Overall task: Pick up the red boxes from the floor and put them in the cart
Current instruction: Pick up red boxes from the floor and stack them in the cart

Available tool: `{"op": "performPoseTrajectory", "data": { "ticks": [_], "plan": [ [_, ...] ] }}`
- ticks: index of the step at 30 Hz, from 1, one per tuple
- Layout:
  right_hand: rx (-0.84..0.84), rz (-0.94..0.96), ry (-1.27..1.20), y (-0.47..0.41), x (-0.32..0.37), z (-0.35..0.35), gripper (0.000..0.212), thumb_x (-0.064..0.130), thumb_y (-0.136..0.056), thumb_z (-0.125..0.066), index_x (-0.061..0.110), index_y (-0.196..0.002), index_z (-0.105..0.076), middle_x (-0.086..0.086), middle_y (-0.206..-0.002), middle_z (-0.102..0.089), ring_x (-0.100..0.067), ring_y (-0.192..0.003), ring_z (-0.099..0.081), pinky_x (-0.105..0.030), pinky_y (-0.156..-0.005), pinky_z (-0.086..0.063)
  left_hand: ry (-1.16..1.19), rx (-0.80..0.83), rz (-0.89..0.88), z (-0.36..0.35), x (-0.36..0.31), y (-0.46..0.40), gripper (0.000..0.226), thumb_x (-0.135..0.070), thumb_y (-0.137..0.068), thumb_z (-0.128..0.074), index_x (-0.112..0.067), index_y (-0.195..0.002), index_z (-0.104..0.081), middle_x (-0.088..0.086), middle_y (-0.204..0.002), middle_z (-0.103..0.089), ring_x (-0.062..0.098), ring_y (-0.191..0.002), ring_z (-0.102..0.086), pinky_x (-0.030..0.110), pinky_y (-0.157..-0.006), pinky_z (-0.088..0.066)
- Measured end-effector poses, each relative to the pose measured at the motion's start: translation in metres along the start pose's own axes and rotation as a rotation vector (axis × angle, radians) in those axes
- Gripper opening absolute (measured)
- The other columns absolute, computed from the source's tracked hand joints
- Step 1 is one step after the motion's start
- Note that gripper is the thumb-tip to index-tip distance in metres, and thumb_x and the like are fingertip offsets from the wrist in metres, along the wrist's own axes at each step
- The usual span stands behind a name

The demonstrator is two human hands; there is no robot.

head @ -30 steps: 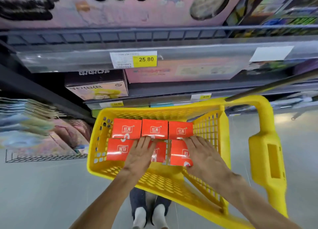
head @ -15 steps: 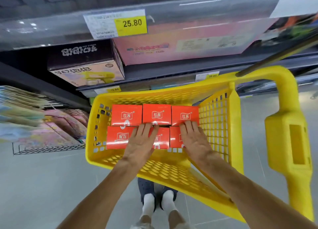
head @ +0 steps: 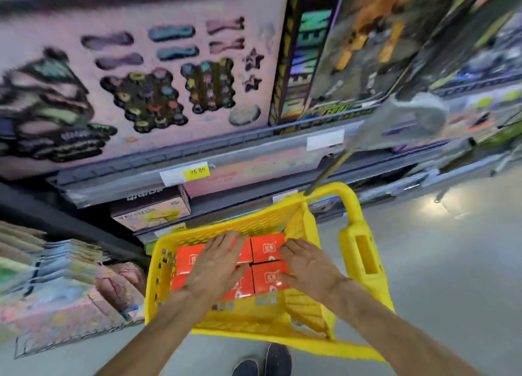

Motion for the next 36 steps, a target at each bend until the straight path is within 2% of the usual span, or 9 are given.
{"op": "performPoseTrajectory", "data": {
  "ticks": [5, 8, 10, 14, 18, 22, 25, 32, 36],
  "plan": [
    [-0.182, -0.08, 0.004, 0.081, -0.022, 0.145, 0.065, 0.055, -0.081, -0.06, 0.011, -0.129, -0.057, -0.011, -0.124, -0.062, -0.032, -0.119, -0.057, -0.041, -0.102, -0.046, -0.026, -0.104, -0.191, 0.132, -0.067, -0.018, 0.066, -0.048, -0.082, -0.069, -0.018, -0.137, -0.048, 0.005, -0.138, -0.052, 0.029, -0.124, -0.053, 0.041, -0.104, -0.044],
    [-0.254, -0.202, 0.024, 0.152, -0.057, 0.215, 0.068, 0.06, -0.079, -0.048, 0.01, -0.124, -0.057, -0.012, -0.117, -0.06, -0.034, -0.113, -0.056, -0.043, -0.095, -0.048, -0.04, -0.136, -0.343, 0.197, -0.131, -0.027, 0.065, -0.051, -0.085, -0.059, -0.019, -0.139, -0.044, 0.006, -0.141, -0.049, 0.029, -0.127, -0.051, 0.043, -0.102, -0.046],
    [-0.321, -0.291, 0.073, 0.209, -0.081, 0.253, 0.07, 0.06, -0.08, -0.049, 0.007, -0.125, -0.058, -0.013, -0.116, -0.062, -0.034, -0.112, -0.058, -0.042, -0.095, -0.049, -0.066, -0.159, -0.459, 0.233, -0.185, -0.034, 0.066, -0.054, -0.086, -0.051, -0.017, -0.14, -0.045, 0.008, -0.143, -0.048, 0.03, -0.129, -0.049, 0.044, -0.102, -0.045],
    [-0.448, -0.495, 0.107, 0.334, -0.121, 0.304, 0.071, 0.057, -0.08, -0.052, 0.004, -0.127, -0.058, -0.013, -0.12, -0.064, -0.033, -0.114, -0.059, -0.04, -0.098, -0.049, -0.108, -0.252, -0.676, 0.282, -0.304, -0.055, 0.069, -0.056, -0.081, -0.066, -0.014, -0.134, -0.052, 0.011, -0.14, -0.052, 0.032, -0.127, -0.052, 0.045, -0.1, -0.047],
    [-0.48, -0.709, 0.094, 0.449, -0.172, 0.319, 0.077, 0.052, -0.077, -0.073, 0.002, -0.133, -0.054, -0.016, -0.127, -0.062, -0.036, -0.119, -0.058, -0.042, -0.101, -0.047, -0.055, -0.277, -0.84, 0.305, -0.428, -0.073, 0.069, -0.057, -0.081, -0.063, -0.015, -0.134, -0.051, 0.009, -0.137, -0.053, 0.03, -0.125, -0.051, 0.04, -0.101, -0.044],
    [-0.507, -0.866, 0.131, 0.555, -0.222, 0.319, 0.078, 0.05, -0.083, -0.07, 0.004, -0.141, -0.047, -0.015, -0.138, -0.054, -0.035, -0.132, -0.048, -0.04, -0.109, -0.037, -0.035, -0.28, -0.99, 0.301, -0.557, -0.102, 0.069, -0.06, -0.08, -0.054, -0.014, -0.131, -0.05, 0.013, -0.134, -0.056, 0.032, -0.122, -0.056, 0.042, -0.097, -0.049],
    [-0.525, -0.977, 0.115, 0.629, -0.268, 0.315, 0.078, 0.051, -0.089, -0.063, 0.007, -0.148, -0.035, -0.012, -0.149, -0.042, -0.031, -0.14, -0.035, -0.036, -0.114, -0.025, -0.028, -0.247, -1.072, 0.29, -0.655, -0.128, 0.075, -0.065, -0.083, -0.045, -0.017, -0.14, -0.045, 0.011, -0.143, -0.048, 0.029, -0.132, -0.046, 0.042, -0.106, -0.04],
    [-0.522, -1.138, 0.156, 0.77, -0.382, 0.312, 0.08, 0.052, -0.086, -0.066, 0.004, -0.145, -0.04, -0.015, -0.142, -0.049, -0.033, -0.133, -0.044, -0.039, -0.112, -0.033, -0.035, -0.238, -1.187, 0.277, -0.852, -0.184, 0.074, -0.063, -0.086, -0.048, -0.016, -0.142, -0.042, 0.011, -0.147, -0.045, 0.031, -0.134, -0.043, 0.042, -0.108, -0.038],
    [-0.528, -1.194, 0.144, 0.815, -0.451, 0.312, 0.082, 0.053, -0.088, -0.062, 0.006, -0.149, -0.035, -0.014, -0.15, -0.042, -0.03, -0.138, -0.039, -0.037, -0.115, -0.029, -0.029, -0.206, -1.225, 0.266, -0.93, -0.223, 0.072, -0.061, -0.086, -0.05, -0.016, -0.142, -0.042, 0.01, -0.146, -0.045, 0.03, -0.132, -0.045, 0.041, -0.108, -0.039]
  ]
}}
Point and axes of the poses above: each hand's wrist, its own y-axis away from the middle knuckle, its own z-axis out of the back of the hand, x = y × z, the point moved 3 cm from there along -y, towards the middle knuckle
